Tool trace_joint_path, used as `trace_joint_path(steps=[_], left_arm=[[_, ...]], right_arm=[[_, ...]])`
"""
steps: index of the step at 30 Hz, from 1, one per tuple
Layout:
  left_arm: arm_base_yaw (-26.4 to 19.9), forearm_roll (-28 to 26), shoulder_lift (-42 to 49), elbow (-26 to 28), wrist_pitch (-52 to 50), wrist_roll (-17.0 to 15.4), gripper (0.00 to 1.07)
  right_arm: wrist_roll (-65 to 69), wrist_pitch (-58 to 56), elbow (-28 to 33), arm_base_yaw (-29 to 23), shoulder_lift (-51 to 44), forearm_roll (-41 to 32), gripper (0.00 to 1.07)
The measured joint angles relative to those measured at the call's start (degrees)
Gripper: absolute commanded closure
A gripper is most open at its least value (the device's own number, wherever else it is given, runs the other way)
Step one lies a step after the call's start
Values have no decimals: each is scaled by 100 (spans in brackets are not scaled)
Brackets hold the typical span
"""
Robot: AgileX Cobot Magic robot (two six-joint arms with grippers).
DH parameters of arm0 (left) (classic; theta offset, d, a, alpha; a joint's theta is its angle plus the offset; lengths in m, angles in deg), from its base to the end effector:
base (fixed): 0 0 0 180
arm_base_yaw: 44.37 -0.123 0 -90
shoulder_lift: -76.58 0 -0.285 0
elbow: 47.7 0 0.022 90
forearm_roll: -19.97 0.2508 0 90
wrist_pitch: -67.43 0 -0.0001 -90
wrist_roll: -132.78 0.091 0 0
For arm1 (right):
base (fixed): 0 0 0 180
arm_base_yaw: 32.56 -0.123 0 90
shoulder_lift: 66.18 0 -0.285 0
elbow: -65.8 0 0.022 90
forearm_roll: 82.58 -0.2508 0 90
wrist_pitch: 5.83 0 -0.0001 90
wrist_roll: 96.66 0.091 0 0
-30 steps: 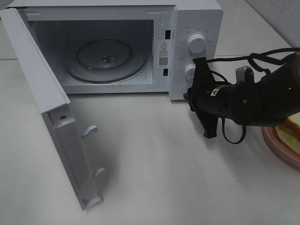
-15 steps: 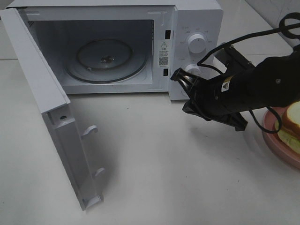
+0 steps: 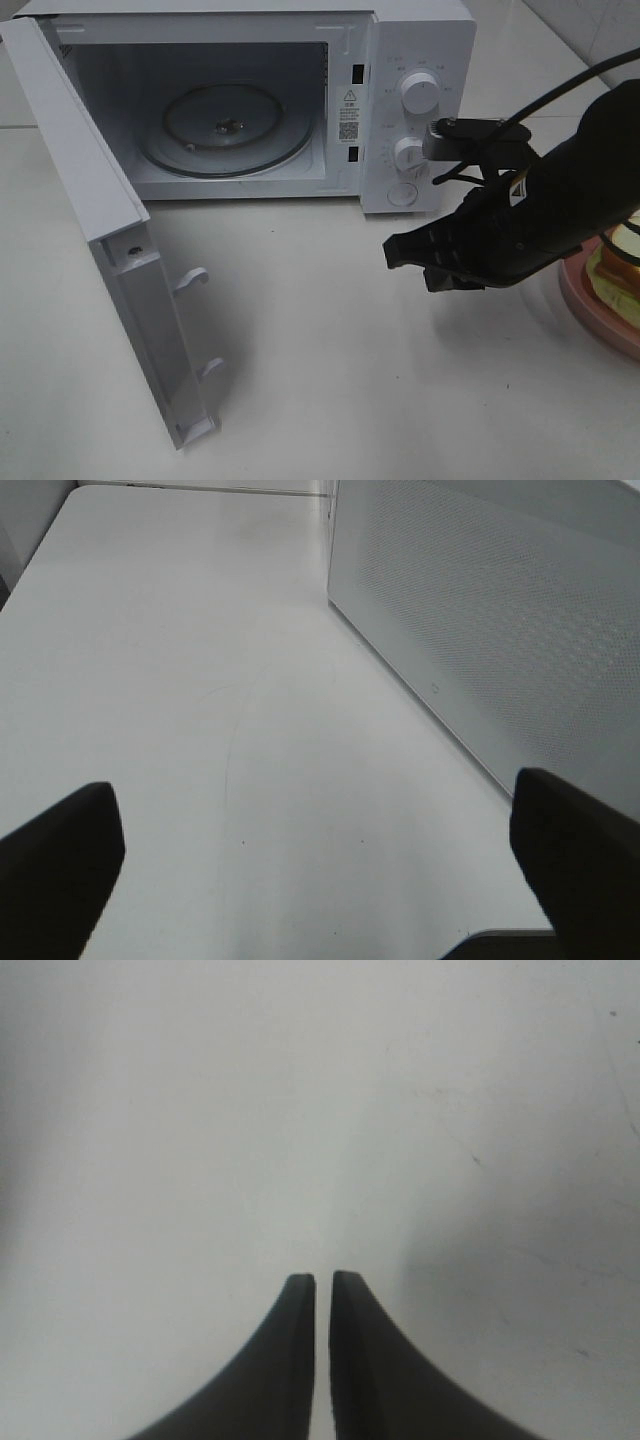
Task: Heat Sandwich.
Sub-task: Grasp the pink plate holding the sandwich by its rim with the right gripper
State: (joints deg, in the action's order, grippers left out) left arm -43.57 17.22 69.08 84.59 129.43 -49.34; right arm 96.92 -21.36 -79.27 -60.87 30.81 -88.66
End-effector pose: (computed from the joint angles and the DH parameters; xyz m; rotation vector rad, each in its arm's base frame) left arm -0.0084 -0.0037 0.2797 -0.0202 2.0458 -0.0892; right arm 0.2497 0.1374 0.1780 -0.2127 2.6023 0.3432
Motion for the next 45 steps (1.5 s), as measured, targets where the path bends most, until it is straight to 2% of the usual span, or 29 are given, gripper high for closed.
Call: trace_joint_path(steps=[9, 13, 16, 17, 18, 19, 21, 22, 23, 24, 30, 39, 45], left_arm=[[0, 0, 0, 0, 0, 0, 9], [0, 0, 0, 0, 0, 0, 9], [0, 0, 0, 0, 0, 0, 9], [0, 0, 0, 0, 0, 0, 9], [0, 0, 0, 0, 0, 0, 9], [0, 0, 0, 0, 0, 0, 9], [0, 0, 0, 0, 0, 0, 9], [0, 0, 0, 0, 0, 0, 9], [0, 0, 0, 0, 0, 0, 9], [0, 0, 0, 0, 0, 0, 9], [0, 0, 0, 0, 0, 0, 9], [0, 0, 0, 0, 0, 0, 9], [0, 0, 0, 0, 0, 0, 9]], right_arm=[[-453, -819, 0, 0, -625, 327, 99], [-453, -1186, -34, 0, -814, 527, 92], [-458, -1793, -172, 0, -888, 733, 68], [-458, -1793, -172, 0, -888, 733, 68], [-498, -2000, -246, 0, -888, 877, 60], [-550, -2080, -286, 0, -888, 951, 40], [-630, -2160, -327, 0, -888, 1094, 21], [-630, -2160, -327, 0, -888, 1094, 21], [-745, -2183, -344, 0, -888, 1238, 7], [-773, -2212, -344, 17, -888, 1278, 4], [-917, -2269, -344, 292, -888, 1312, 6], [-1054, -2659, -350, 1226, -539, 1432, 10], [-1054, -2595, -350, 1524, -292, 1461, 10]])
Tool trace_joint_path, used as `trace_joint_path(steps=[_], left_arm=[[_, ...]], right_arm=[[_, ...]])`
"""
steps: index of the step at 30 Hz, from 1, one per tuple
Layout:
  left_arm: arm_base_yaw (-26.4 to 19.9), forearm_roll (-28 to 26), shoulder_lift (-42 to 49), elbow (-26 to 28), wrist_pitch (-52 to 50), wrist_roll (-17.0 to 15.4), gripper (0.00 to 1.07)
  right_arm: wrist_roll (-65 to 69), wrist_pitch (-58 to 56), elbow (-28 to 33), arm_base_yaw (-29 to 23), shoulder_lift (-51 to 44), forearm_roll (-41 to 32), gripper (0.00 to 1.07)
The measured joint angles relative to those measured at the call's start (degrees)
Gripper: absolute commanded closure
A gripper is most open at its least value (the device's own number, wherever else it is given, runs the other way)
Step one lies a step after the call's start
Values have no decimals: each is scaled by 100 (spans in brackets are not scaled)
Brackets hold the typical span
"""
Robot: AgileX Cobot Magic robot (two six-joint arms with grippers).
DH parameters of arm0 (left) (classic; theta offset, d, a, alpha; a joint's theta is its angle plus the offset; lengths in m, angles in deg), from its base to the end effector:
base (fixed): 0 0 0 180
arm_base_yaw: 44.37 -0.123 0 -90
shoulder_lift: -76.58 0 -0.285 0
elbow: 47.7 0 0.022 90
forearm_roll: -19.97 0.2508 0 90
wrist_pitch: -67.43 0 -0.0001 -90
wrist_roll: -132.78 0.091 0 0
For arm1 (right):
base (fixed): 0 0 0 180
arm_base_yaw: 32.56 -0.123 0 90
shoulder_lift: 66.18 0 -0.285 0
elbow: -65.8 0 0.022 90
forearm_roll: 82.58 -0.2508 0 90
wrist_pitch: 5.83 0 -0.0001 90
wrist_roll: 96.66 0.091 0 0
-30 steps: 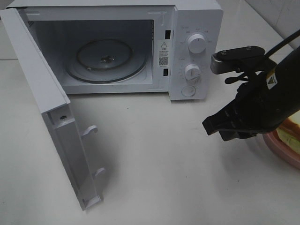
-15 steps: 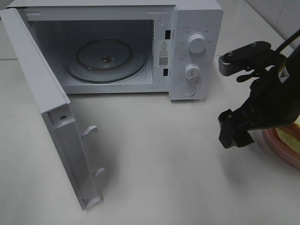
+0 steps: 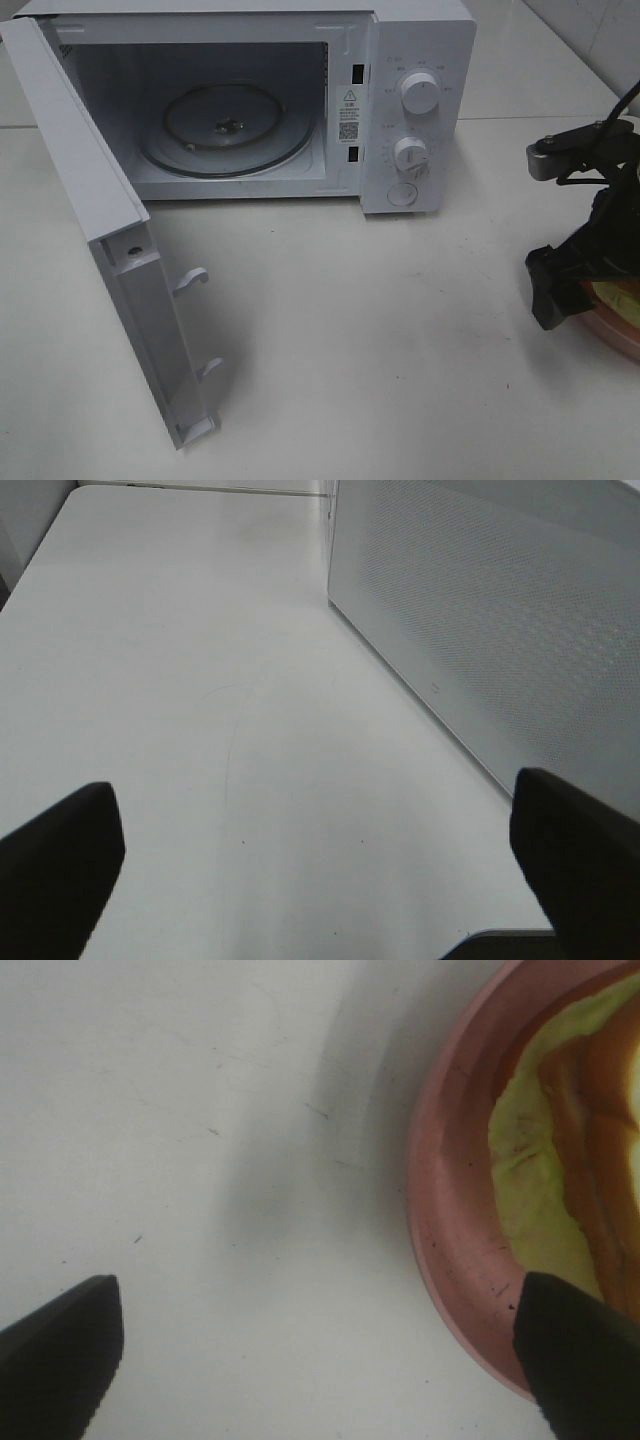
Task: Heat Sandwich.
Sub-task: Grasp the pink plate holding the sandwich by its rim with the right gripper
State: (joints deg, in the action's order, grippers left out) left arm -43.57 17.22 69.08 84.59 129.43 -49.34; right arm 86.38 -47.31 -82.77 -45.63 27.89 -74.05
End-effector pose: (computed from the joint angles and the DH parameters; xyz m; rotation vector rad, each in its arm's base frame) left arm -0.0084 -0.0037 0.2797 -0.0202 2.0458 -0.0892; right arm 0.2533 0.0496 0.1914 -0.3980 2.8720 -0.1136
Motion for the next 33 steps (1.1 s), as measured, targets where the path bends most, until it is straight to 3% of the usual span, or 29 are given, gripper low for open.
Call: trace_joint_path(steps=[12, 33], left_arm=[[0, 0, 0, 0, 0, 0, 9], [0, 0, 0, 0, 0, 0, 9]], right_arm=[[0, 430, 0, 498, 659, 11, 12], [0, 1129, -6, 544, 1679, 264, 19]])
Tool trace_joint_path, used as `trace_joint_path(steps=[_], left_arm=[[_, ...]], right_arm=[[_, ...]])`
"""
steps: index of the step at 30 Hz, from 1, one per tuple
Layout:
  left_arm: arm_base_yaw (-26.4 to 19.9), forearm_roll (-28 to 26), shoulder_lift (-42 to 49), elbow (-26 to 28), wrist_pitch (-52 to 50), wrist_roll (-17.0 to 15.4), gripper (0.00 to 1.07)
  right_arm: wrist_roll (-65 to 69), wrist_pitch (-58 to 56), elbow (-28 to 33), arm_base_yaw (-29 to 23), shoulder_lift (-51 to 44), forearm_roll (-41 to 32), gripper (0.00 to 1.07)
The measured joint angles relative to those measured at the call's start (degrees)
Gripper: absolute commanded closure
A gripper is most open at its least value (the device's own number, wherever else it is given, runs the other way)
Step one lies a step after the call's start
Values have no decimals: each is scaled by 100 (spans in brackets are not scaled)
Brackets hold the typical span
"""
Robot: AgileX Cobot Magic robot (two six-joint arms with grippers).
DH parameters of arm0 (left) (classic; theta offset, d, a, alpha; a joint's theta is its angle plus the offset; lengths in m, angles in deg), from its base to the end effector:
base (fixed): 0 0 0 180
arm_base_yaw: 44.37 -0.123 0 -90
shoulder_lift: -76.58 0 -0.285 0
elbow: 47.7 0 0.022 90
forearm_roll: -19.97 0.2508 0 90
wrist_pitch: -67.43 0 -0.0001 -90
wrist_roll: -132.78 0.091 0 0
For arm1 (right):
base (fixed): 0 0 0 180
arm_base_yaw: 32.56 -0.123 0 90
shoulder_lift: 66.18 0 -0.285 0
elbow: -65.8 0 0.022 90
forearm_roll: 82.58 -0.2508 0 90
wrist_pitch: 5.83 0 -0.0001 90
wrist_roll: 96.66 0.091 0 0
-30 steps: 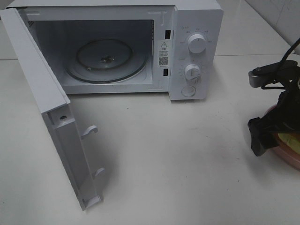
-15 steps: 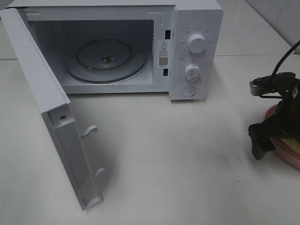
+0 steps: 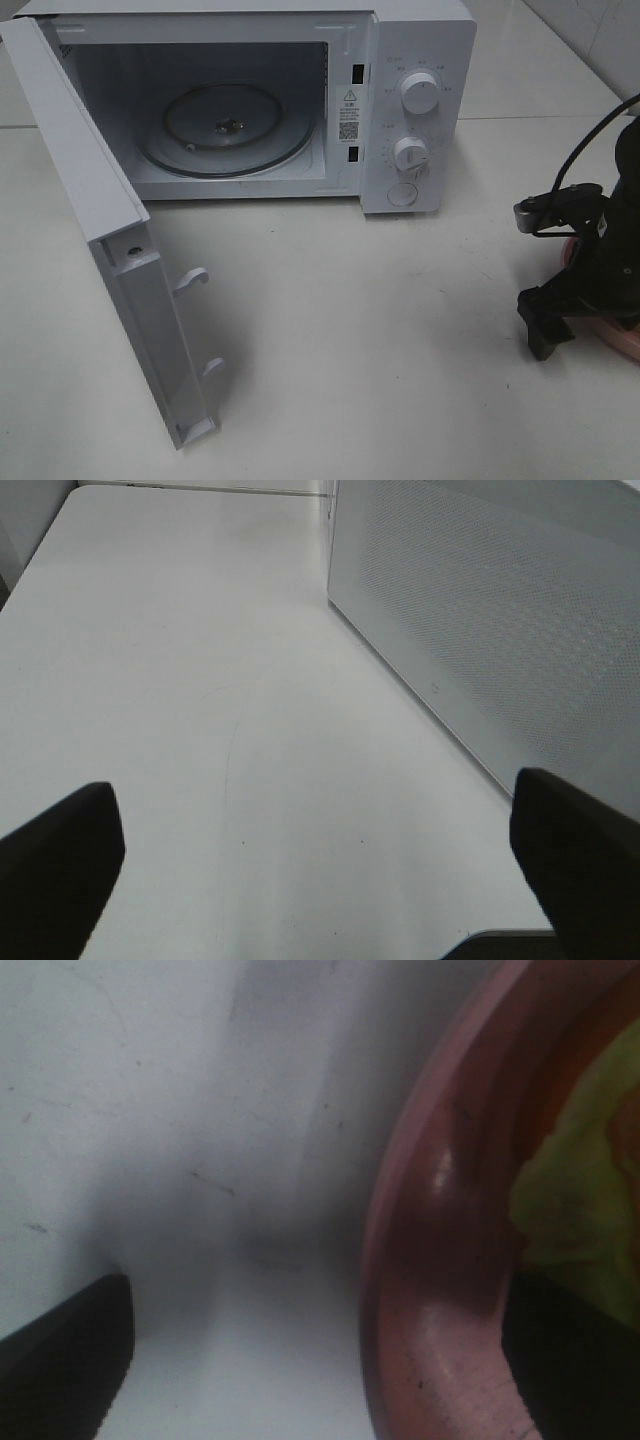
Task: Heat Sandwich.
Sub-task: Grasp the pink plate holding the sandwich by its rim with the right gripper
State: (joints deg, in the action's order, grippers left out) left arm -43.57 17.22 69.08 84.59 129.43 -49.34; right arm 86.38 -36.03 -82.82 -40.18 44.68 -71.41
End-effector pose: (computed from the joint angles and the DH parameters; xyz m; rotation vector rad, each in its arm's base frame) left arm -0.0084 -0.0037 0.2797 -0.0202 2.0458 -0.0892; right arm 0.2837 0.0290 0.1148 -0.3619 2.9753 -0.1446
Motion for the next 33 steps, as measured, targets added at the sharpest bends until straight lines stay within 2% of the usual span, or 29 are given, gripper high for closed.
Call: trace_joint_path(steps=[3, 4, 6, 7, 8, 9, 10, 11, 12, 13, 14, 15, 27, 33], left_arm=[[0, 0, 0, 0, 0, 0, 9], [0, 0, 0, 0, 0, 0, 9], [0, 0, 0, 0, 0, 0, 9], [0, 0, 0, 0, 0, 0, 9], [0, 0, 0, 0, 0, 0, 9], [0, 0, 0, 0, 0, 0, 9], [0, 0, 0, 0, 0, 0, 9], [0, 0, 0, 0, 0, 0, 9], [0, 0, 0, 0, 0, 0, 9], [0, 0, 0, 0, 0, 0, 9], [0, 0, 0, 0, 0, 0, 9], [0, 0, 0, 0, 0, 0, 9], [0, 0, 0, 0, 0, 0, 9], [0, 0, 0, 0, 0, 0, 9]], right_arm=[[0, 0, 0, 0, 6, 11, 33], [0, 0, 0, 0, 6, 11, 33], [0, 0, 0, 0, 6, 46, 44], [6, 0, 0, 0, 6, 69, 56], [29, 0, 0, 0, 6, 92, 61], [29, 0, 0, 0, 6, 92, 61], [92, 0, 0, 0, 6, 166, 69], [160, 0, 0, 0, 6, 223, 86], [206, 0, 0, 0, 6, 264, 95], [206, 0, 0, 0, 6, 264, 95], [321, 0, 0, 6, 6, 395, 103], [355, 0, 0, 6, 6, 441, 107], [372, 23, -46, 0, -17, 659, 107], [791, -52, -46, 0, -74, 842, 107]])
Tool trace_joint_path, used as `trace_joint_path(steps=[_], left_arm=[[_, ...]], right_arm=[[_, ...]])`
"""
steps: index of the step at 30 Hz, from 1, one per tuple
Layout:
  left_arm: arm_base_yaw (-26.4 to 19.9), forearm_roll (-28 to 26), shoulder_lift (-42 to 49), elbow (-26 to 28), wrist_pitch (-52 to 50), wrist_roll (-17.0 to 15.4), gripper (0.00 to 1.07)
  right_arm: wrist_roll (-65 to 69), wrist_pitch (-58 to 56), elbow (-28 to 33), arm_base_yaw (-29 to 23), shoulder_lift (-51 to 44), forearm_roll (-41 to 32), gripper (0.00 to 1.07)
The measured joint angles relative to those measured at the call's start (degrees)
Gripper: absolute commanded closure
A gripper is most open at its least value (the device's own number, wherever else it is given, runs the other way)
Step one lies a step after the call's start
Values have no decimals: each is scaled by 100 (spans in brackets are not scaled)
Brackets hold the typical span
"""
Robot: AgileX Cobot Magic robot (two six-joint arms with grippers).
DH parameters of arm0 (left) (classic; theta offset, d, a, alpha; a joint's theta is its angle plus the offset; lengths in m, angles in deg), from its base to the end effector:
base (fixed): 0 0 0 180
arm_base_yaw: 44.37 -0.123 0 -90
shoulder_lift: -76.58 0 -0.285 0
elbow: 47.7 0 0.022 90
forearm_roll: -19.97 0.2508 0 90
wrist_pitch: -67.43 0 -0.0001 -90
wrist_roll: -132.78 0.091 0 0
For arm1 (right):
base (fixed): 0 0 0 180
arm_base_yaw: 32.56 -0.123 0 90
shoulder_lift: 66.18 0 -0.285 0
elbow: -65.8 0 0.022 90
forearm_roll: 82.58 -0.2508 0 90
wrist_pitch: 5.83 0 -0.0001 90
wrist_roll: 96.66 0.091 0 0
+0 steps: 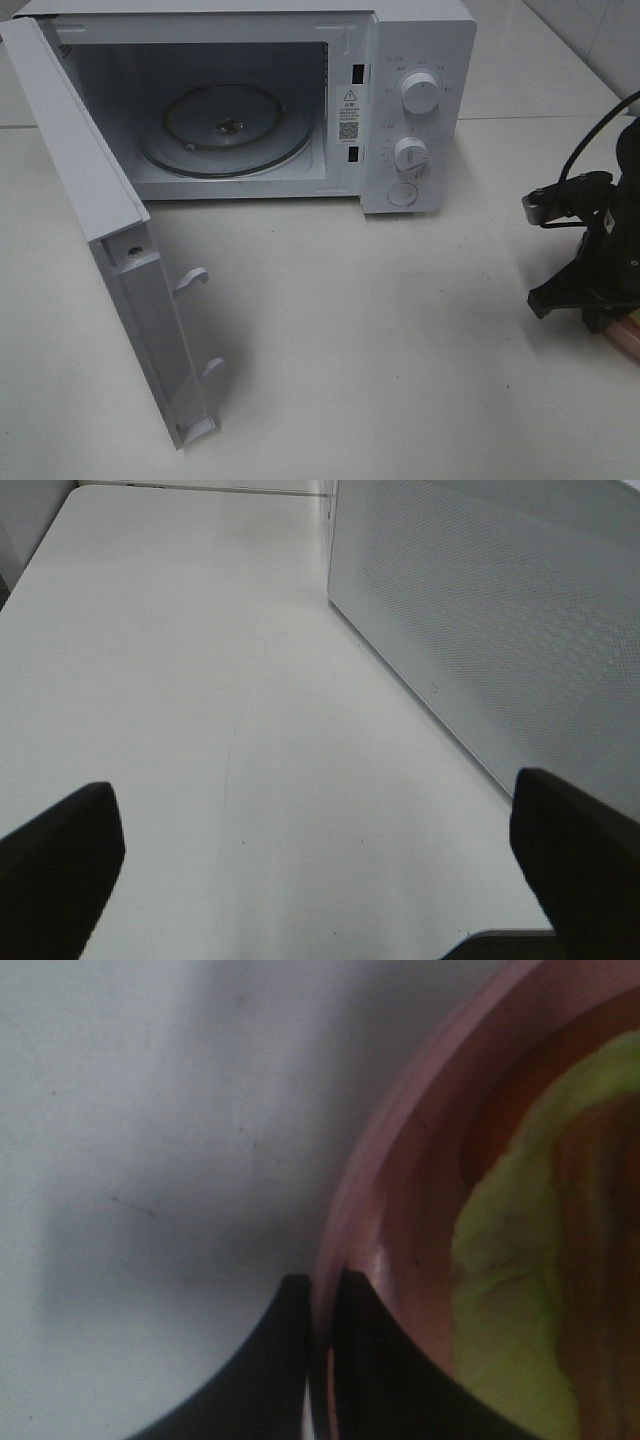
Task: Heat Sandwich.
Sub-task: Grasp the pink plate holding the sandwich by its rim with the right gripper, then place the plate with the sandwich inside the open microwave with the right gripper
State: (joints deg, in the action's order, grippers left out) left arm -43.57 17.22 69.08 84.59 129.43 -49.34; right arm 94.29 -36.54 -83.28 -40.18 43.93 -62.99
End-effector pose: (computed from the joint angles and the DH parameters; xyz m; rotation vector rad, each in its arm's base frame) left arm -0.0084 -0.0037 0.2797 -0.0202 2.0458 -0.0892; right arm 0.2874 0.0227 0.1211 -0.3309 2.9407 -0.2518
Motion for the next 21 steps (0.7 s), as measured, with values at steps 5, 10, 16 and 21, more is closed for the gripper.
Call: trace_joint_path(steps=[5, 10, 16, 21], left_arm=[[0, 0, 0, 0, 0, 0, 9], [0, 0, 0, 0, 0, 0, 9], [0, 0, 0, 0, 0, 0, 9], [0, 0, 0, 0, 0, 0, 9]], right_arm=[[470, -229, 0, -178, -74, 332, 107], [922, -579, -46, -447, -109, 590, 107], [1157, -751, -69, -596, -120, 716, 107], [1238, -974, -80, -733, -195, 739, 107]])
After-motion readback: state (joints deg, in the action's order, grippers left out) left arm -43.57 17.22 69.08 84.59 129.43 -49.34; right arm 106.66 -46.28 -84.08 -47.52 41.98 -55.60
